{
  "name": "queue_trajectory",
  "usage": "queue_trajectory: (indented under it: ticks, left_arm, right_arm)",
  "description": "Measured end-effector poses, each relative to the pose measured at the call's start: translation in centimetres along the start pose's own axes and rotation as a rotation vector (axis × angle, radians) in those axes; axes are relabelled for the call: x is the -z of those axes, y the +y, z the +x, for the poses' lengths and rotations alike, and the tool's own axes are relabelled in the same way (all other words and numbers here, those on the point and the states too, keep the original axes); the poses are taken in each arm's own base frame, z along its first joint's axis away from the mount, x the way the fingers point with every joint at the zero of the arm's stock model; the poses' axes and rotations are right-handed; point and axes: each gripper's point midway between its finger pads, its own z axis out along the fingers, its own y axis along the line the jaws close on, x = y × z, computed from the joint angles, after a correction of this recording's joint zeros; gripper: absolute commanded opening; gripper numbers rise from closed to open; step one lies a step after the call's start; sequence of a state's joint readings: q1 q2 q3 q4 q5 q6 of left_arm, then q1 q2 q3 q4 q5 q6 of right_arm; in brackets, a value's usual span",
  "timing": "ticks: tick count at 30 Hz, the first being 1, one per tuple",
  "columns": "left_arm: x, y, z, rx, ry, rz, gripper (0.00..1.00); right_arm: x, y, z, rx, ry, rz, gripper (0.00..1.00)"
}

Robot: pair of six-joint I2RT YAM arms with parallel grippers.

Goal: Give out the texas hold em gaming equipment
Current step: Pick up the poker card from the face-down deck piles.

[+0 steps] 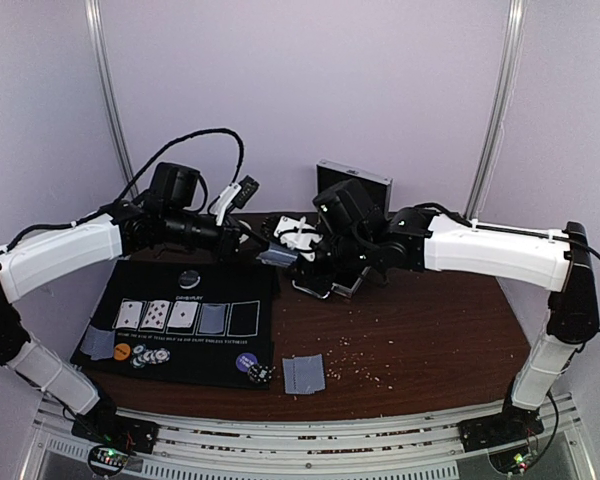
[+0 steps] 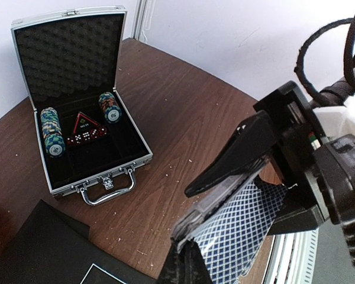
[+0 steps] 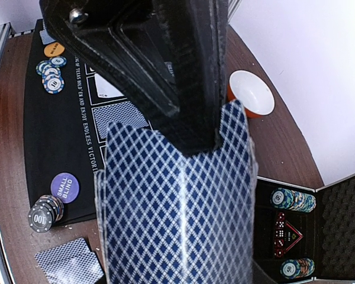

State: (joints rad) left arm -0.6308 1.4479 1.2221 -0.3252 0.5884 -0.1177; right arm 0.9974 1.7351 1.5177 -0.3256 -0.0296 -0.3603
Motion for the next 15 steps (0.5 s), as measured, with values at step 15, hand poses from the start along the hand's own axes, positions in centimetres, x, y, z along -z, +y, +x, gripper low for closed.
queue_trajectory:
  ticks: [15]
  left_arm:
    - [2.6,-0.8,-1.6,-0.025,-0.056,-0.008,0.0]
  right_arm:
    - [-0.2,-2.1,1.3,-0.076,0.01,0.038,0.43]
